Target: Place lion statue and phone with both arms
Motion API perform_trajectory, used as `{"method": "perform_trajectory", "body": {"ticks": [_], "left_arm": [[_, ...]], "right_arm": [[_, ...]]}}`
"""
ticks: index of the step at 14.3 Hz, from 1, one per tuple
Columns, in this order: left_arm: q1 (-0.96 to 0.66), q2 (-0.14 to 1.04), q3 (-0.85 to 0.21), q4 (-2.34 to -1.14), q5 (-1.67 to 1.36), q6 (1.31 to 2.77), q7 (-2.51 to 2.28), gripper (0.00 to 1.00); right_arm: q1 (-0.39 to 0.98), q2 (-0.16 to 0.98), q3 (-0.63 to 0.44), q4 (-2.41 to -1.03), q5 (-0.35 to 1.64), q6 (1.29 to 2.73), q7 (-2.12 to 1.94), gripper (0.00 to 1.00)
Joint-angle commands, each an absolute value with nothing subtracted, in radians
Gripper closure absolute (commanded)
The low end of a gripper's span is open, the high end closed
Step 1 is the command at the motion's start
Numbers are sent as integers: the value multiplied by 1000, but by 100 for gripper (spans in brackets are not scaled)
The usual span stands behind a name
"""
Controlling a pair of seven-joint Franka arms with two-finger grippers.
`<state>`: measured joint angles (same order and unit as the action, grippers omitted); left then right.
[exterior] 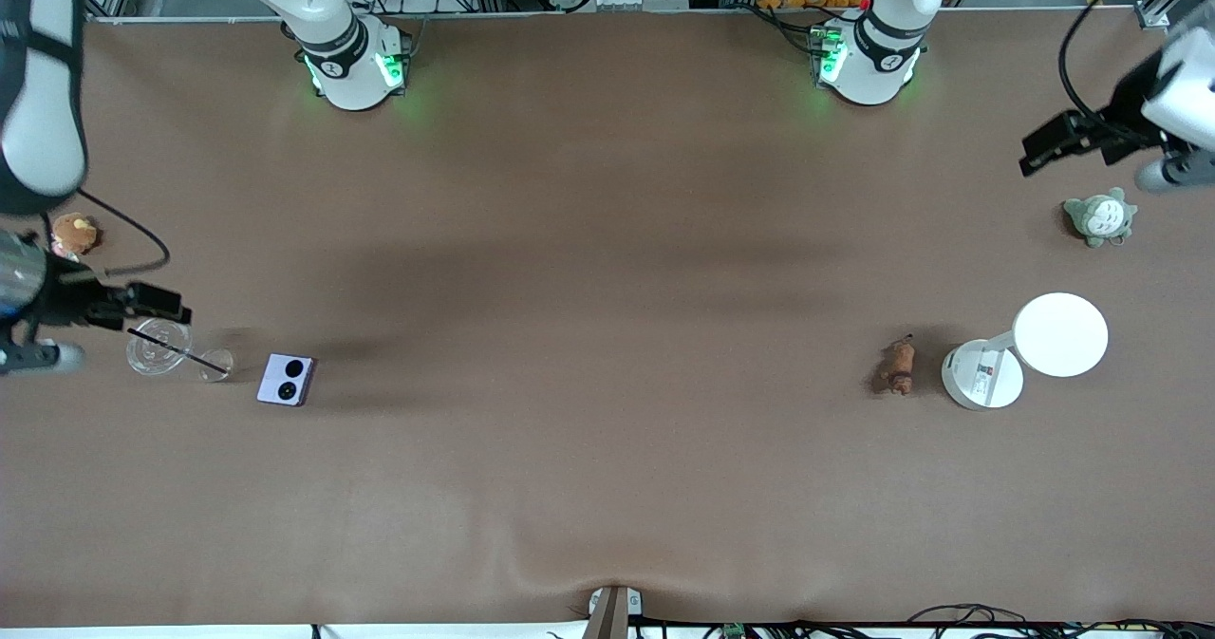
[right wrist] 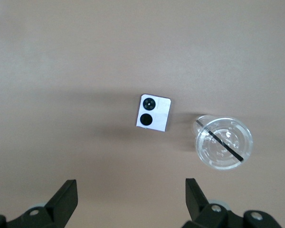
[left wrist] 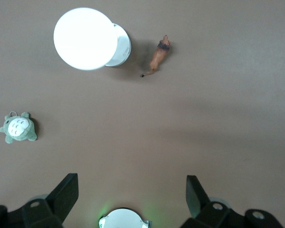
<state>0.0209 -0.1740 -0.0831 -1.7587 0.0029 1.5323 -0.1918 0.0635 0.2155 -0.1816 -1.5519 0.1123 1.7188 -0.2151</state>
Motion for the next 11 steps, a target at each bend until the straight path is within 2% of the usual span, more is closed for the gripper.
{"method": "perform_trajectory", "body": {"ticks": [1, 4, 7, 11], "left_arm": [[14, -219, -77, -1810, -14, 1562, -169, 0], [15, -224, -78, -1793, -14, 1549, -160, 0], [14, -210, -78, -1753, -14, 1505, -126, 0], [14, -190, -81, -1712, -6, 1497, -132, 0]], "right_arm": [[-41, 103, -28, -1569, 6, 1665, -137, 0], [-58, 20, -15, -1568, 5, 1570, -100, 0], [-52, 2, -14, -1531, 6, 1474, 6, 0], [-44, -15, 3, -1503, 2, 1419, 40, 0]]}}
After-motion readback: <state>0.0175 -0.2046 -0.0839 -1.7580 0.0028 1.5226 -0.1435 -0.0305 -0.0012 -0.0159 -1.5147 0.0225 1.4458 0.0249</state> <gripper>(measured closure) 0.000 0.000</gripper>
